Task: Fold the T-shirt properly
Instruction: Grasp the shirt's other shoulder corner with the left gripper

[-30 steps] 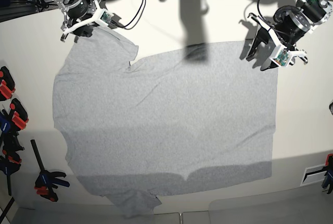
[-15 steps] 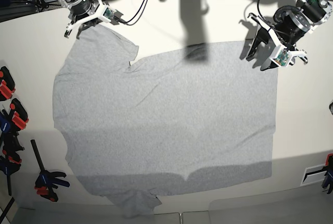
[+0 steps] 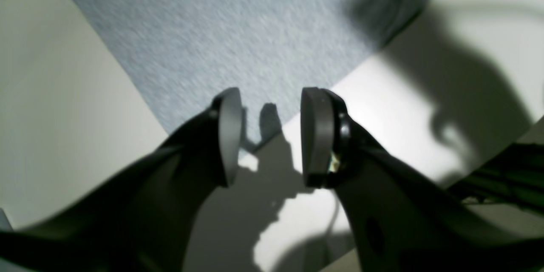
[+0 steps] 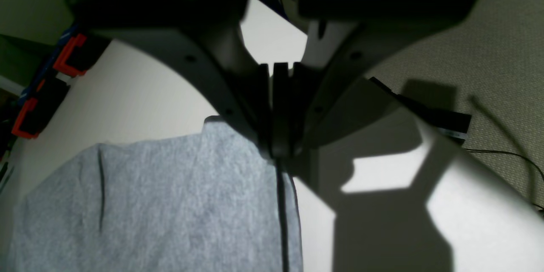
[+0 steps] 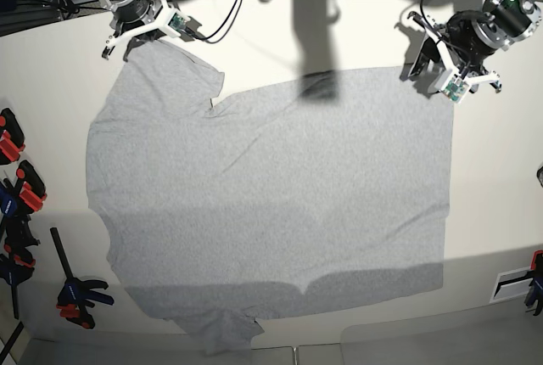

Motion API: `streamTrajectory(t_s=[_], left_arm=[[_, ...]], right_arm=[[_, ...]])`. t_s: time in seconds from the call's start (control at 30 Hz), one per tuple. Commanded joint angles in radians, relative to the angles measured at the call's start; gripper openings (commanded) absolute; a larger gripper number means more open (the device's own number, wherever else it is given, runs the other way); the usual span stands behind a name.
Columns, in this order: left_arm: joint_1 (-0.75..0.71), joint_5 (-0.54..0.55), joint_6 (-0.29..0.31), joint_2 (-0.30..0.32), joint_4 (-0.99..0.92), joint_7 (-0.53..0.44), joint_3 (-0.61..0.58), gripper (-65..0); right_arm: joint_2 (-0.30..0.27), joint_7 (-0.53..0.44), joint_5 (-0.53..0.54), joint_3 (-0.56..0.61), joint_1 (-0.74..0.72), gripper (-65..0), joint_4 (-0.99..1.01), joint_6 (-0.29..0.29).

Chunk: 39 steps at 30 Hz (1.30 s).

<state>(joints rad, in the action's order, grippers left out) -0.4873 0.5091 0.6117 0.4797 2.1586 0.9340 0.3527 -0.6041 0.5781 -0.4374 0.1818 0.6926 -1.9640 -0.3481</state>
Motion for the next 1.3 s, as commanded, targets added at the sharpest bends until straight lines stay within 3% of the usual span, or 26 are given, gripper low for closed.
streamTrajectory(t_s=[0.0, 0.13, 0.23, 0.33, 0.4, 0.6, 0.67, 0.77, 1.03, 1.17, 1.27], left_arm=[[0.003, -0.021, 0.018, 0.014, -0.013, -0.025, 0.005, -41.2], [0.003, -0.165, 0.033, 0.021, -0.151, -0.173, 0.005, -34.2], [0.002, -0.262, 0.034, 0.020, -0.240, -0.298, 0.005, -34.3], [0.002, -0.389, 0.085, 0.021, -0.286, -0.392, 0.005, -34.5], [-0.002, -0.441, 0.086, 0.033, -0.296, -0.436, -0.001, -34.5], [-0.013, -0.705, 0.086, 0.162, -0.296, -0.571, -0.168, -34.5], [-0.014, -0.808, 0.037, 0.198, -0.296, -0.625, -0.240, -34.5], [-0.012, -0.937, -0.111, 0.227, -0.296, -0.609, -0.326, -34.5], [-0.010, -1.015, -0.120, 0.253, -0.336, -0.565, -0.433, -34.5], [-0.002, -1.048, -0.177, 0.252, -0.381, -0.563, -0.439, -34.5], [0.006, -1.059, -0.179, 0.252, -0.420, -0.565, -0.439, -34.5]], right_arm=[[-0.011, -0.005, -0.004, -0.005, 0.001, -65.0, -0.019, 0.008], [-0.011, -0.005, -0.004, -0.005, 0.001, -65.0, -0.019, 0.008], [-0.011, -0.005, -0.004, -0.005, 0.001, -65.0, -0.019, 0.008], [-0.011, -0.005, -0.004, -0.005, 0.001, -65.0, -0.019, 0.008], [-0.011, -0.005, -0.004, -0.005, 0.001, -65.0, -0.019, 0.008], [-0.011, -0.005, -0.004, -0.005, 0.000, -65.0, -0.019, 0.008], [-0.011, -0.005, -0.004, -0.005, 0.001, -65.0, -0.019, 0.008], [-0.011, -0.002, -0.004, -0.005, 0.001, -65.0, -0.019, 0.008], [-0.011, -0.002, -0.004, -0.005, 0.001, -65.0, -0.019, 0.008], [-0.011, -0.005, -0.003, -0.005, 0.001, -65.0, -0.019, 0.008], [-0.011, -0.005, -0.003, -0.005, 0.001, -65.0, -0.019, 0.008]])
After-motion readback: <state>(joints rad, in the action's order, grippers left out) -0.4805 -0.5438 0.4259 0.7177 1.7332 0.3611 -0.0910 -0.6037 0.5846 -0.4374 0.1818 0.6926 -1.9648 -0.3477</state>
